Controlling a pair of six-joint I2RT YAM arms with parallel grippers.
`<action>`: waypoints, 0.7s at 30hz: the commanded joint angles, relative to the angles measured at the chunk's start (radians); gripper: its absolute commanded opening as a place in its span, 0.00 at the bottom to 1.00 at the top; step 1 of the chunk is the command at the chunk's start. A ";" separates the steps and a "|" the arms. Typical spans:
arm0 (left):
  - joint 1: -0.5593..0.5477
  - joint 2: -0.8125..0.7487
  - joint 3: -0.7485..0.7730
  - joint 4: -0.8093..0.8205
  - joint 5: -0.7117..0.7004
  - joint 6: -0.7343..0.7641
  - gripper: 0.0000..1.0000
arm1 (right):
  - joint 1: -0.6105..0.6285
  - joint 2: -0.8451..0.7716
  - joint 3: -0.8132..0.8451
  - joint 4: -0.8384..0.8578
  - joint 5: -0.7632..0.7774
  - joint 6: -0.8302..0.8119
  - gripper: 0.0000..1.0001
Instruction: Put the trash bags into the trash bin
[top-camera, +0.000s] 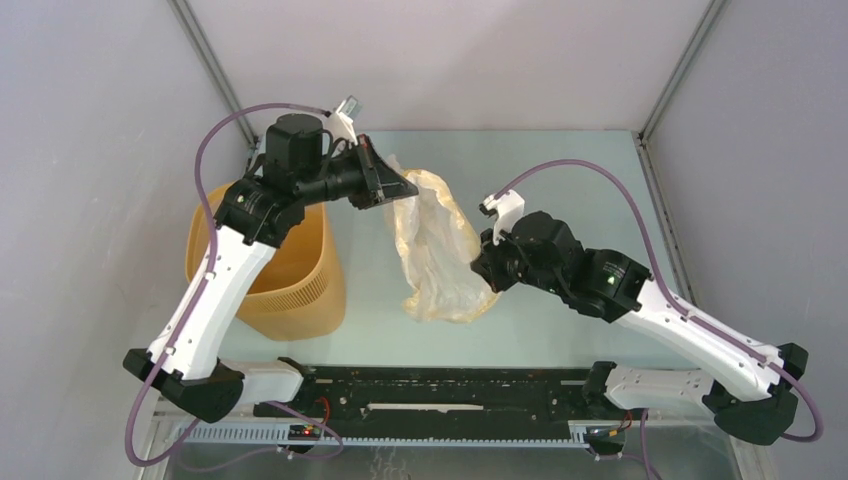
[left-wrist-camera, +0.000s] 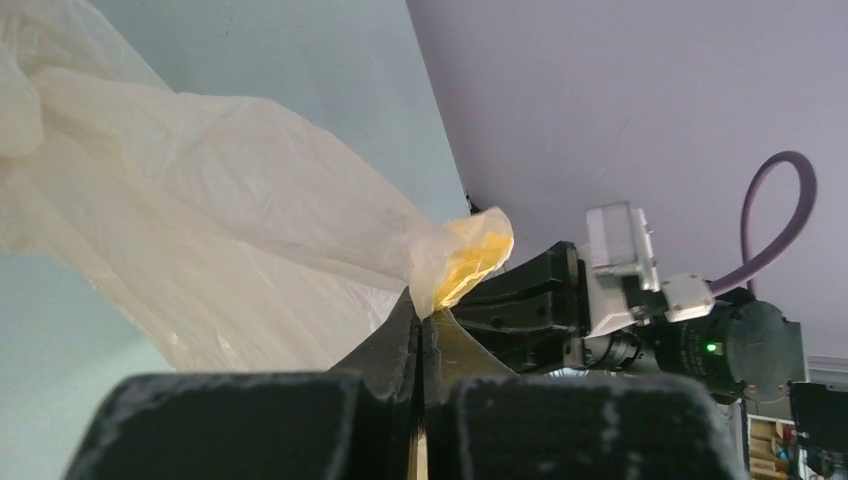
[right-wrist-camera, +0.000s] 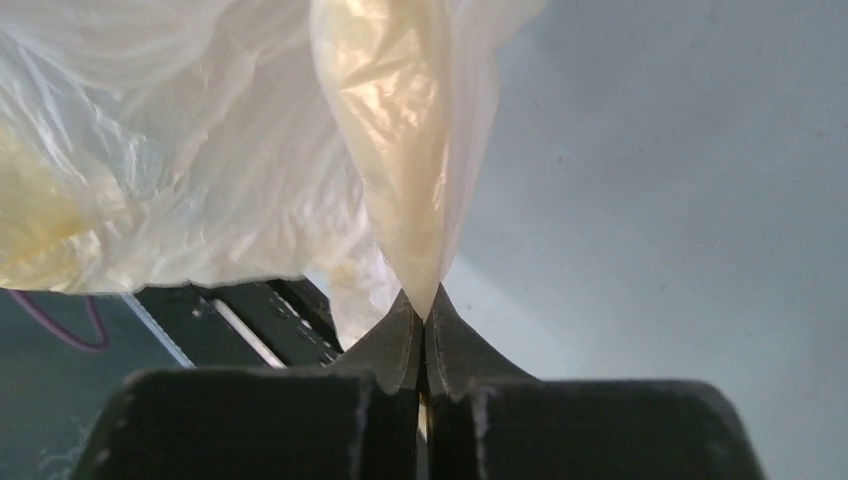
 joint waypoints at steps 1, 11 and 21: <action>0.001 -0.025 0.037 -0.026 0.010 0.023 0.08 | 0.005 -0.048 0.010 0.139 -0.045 0.071 0.00; -0.017 -0.211 -0.093 -0.077 -0.103 0.067 0.97 | -0.082 -0.181 0.011 0.135 -0.103 0.437 0.00; -0.284 -0.466 -0.372 -0.103 -0.386 -0.082 1.00 | -0.227 -0.174 0.075 0.099 -0.258 0.528 0.00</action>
